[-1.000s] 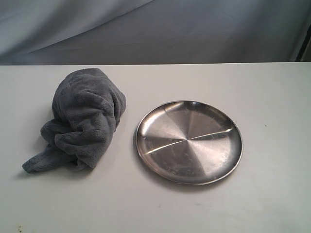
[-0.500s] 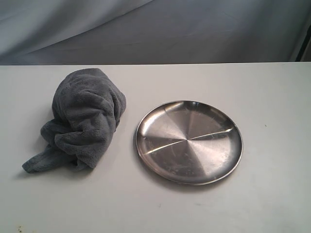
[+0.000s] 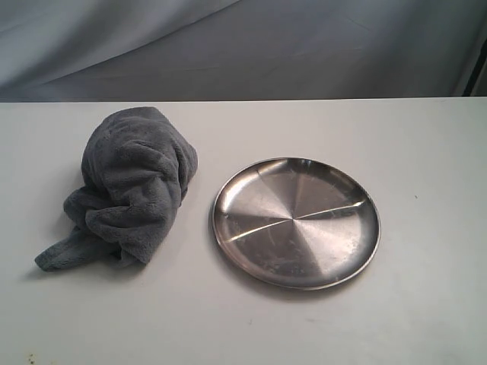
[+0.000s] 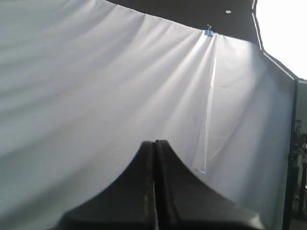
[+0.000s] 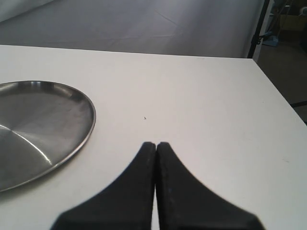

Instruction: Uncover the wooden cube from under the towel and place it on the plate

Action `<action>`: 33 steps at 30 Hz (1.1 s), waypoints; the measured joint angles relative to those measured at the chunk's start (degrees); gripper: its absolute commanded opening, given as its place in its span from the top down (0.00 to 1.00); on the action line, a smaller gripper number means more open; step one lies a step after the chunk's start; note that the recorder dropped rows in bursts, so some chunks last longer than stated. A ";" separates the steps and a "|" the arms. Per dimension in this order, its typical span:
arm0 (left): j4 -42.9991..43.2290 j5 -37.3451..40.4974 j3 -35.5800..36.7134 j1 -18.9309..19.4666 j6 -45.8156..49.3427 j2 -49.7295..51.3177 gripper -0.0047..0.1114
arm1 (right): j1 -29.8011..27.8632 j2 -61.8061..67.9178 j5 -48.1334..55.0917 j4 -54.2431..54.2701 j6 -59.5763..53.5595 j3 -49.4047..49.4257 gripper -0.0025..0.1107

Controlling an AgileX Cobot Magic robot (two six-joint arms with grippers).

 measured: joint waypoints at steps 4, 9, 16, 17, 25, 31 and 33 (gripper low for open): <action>8.28 0.00 -9.93 0.00 -6.46 11.44 0.96 | 0.00 0.00 0.00 0.00 0.00 0.00 0.98; 13.03 0.46 -19.15 0.00 -8.69 24.66 0.96 | 0.00 0.00 0.00 0.00 0.00 0.00 0.98; 19.81 4.72 -23.73 0.00 -11.31 30.83 0.96 | 0.00 0.00 0.00 0.00 0.00 0.00 0.98; 20.09 5.35 -24.27 0.00 -11.31 30.93 0.96 | 0.00 0.00 0.00 0.00 0.00 0.00 0.98; 20.09 7.51 -26.62 0.00 -11.44 30.93 0.96 | 0.00 0.00 0.00 0.00 0.00 0.00 0.98; 20.09 7.74 -26.62 0.00 -11.44 30.93 0.96 | 0.00 0.00 0.00 0.00 0.00 0.00 0.98; 20.09 7.86 -26.62 0.00 -10.09 30.93 0.96 | 0.00 0.00 0.00 0.00 0.00 0.00 0.98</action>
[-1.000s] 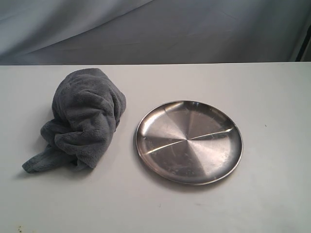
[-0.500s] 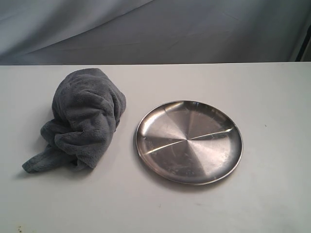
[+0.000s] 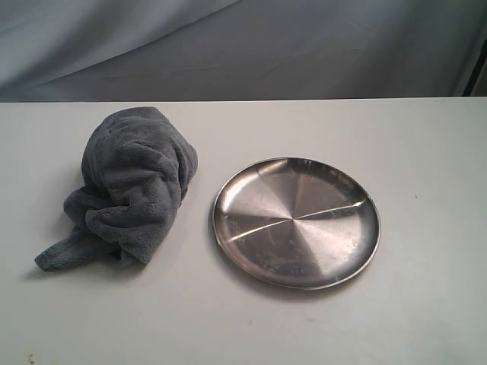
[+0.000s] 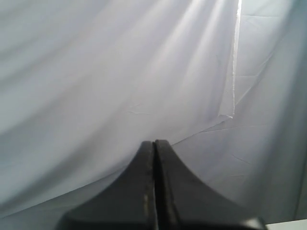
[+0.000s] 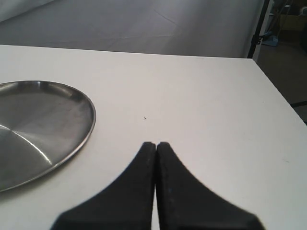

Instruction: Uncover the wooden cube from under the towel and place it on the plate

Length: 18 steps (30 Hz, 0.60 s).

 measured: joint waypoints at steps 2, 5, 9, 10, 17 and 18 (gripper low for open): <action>0.00 0.00 -0.11 0.00 2.05 0.21 0.96 | 0.00 0.00 0.00 0.00 0.00 0.00 0.98; 0.00 0.00 -0.32 0.00 5.94 1.84 0.96 | 0.00 0.00 0.00 0.00 0.00 0.00 0.98; -12.00 5.44 -0.32 -4.82 27.40 4.64 0.96 | 0.00 0.00 0.00 0.00 0.00 0.00 0.98; -17.43 6.27 -0.32 -6.46 35.31 5.29 0.96 | 0.00 0.00 0.00 0.00 0.00 0.00 0.98; -33.03 28.90 -12.83 -14.05 56.75 14.90 0.96 | 0.00 0.00 0.00 0.00 0.00 0.00 0.98; -33.46 31.74 -15.04 -14.21 57.28 16.53 0.96 | 0.00 0.00 0.00 0.00 0.00 0.00 0.98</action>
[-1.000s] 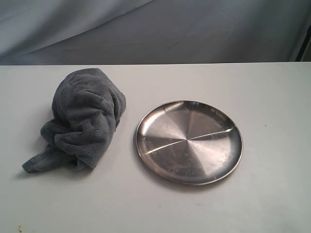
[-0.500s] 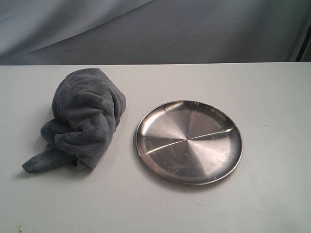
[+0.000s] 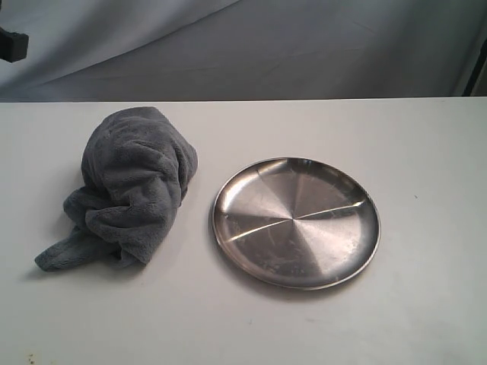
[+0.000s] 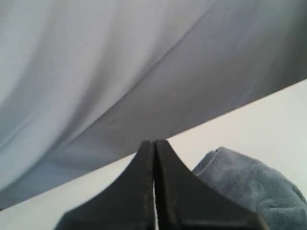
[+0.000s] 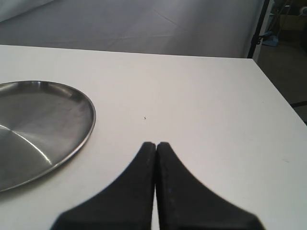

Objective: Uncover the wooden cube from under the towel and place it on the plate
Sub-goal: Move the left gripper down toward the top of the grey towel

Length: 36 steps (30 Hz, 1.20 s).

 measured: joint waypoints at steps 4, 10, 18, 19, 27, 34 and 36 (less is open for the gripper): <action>-2.05 13.37 -7.85 0.00 5.00 5.98 0.96 | 0.00 0.00 0.00 0.00 0.00 0.00 0.98; -11.13 20.13 -11.87 0.00 16.51 11.49 0.96 | 0.00 0.00 0.00 0.00 0.00 0.00 0.98; -14.03 25.24 -12.82 0.00 20.97 16.93 0.96 | 0.00 0.00 0.00 0.00 0.00 0.00 0.98; -14.37 25.34 -12.82 0.00 21.64 17.23 0.96 | 0.00 0.00 0.00 0.00 0.00 0.00 0.98; -17.99 27.27 -13.03 0.00 24.24 17.61 0.96 | 0.00 0.00 0.00 0.00 0.00 0.00 0.98; -21.00 36.24 -13.25 -3.33 27.17 26.51 0.96 | 0.00 0.00 0.00 0.00 0.00 0.00 0.98; -23.29 37.10 -13.25 -6.15 30.80 28.90 0.96 | 0.00 0.00 0.00 0.00 0.00 0.00 0.98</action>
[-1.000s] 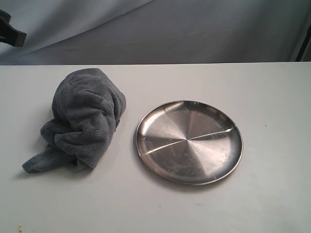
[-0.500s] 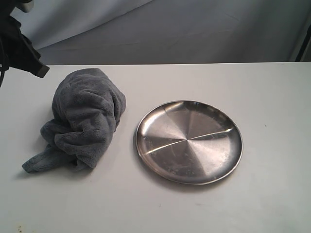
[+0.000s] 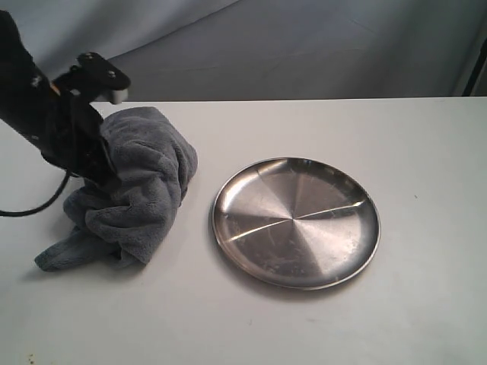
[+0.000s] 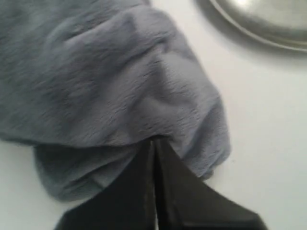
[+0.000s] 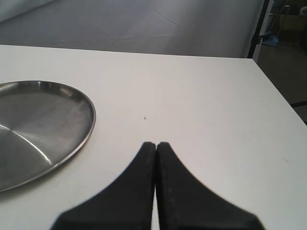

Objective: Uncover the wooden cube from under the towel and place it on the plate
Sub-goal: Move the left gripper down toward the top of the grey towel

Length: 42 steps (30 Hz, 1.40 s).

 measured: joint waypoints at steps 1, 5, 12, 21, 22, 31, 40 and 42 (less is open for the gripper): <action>-3.35 -0.56 0.00 -1.79 3.38 0.91 0.96 | 0.00 0.00 0.00 0.00 0.00 0.00 0.98; -19.37 -8.59 -2.04 -4.26 11.76 1.90 0.96 | 0.00 0.00 0.00 0.00 0.00 0.00 0.98; -25.42 -24.78 -7.03 -4.15 11.96 1.90 0.96 | 0.00 0.00 0.00 0.00 0.00 0.00 0.98; -25.50 -32.07 -7.57 2.60 9.63 1.90 0.96 | 0.00 0.00 0.00 0.00 0.00 0.00 0.98; -25.50 -32.07 -7.57 3.95 9.52 1.90 0.96 | 0.00 0.00 0.00 0.00 0.00 0.00 0.98; -17.99 -23.19 -7.57 15.03 8.93 1.90 0.96 | 0.00 0.00 0.00 0.00 0.00 0.00 0.98; -13.32 -11.17 -7.57 17.79 11.57 1.90 0.96 | 0.00 0.00 0.00 0.00 0.00 0.00 0.98; -13.32 -8.28 -7.57 17.79 12.99 1.90 0.96 | 0.00 0.00 0.00 0.00 0.00 0.00 0.98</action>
